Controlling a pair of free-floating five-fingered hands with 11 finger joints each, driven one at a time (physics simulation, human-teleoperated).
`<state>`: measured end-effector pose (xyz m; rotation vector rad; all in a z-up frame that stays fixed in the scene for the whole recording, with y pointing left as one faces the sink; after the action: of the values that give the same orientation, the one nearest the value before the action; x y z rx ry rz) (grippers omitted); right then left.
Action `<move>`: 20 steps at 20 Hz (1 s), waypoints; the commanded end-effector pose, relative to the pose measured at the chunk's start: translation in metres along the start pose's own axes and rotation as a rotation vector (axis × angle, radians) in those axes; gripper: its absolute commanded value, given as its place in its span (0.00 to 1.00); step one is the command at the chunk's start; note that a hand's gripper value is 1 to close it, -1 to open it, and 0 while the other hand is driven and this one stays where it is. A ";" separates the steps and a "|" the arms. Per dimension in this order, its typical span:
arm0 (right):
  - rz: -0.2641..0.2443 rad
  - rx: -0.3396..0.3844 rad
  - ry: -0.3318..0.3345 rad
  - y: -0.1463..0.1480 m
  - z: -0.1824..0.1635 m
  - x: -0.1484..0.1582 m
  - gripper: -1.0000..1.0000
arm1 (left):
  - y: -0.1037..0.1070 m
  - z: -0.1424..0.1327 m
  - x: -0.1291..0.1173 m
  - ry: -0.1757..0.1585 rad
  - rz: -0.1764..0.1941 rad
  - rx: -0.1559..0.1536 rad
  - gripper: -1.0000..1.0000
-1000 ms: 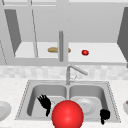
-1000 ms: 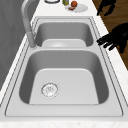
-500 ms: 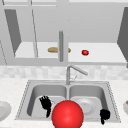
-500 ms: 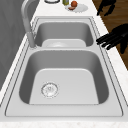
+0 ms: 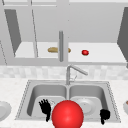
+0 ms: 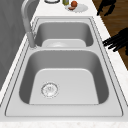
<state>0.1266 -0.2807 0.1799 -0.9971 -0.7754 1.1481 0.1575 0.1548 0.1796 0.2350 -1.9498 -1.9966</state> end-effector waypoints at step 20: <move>0.000 0.000 0.000 0.000 0.000 0.000 0.50 | 0.001 0.034 -0.005 -0.098 0.418 -0.157 0.00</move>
<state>0.1266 -0.2807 0.1799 -0.9971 -0.7754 1.1481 0.1500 0.1872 0.1811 -0.1188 -1.7633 -1.8754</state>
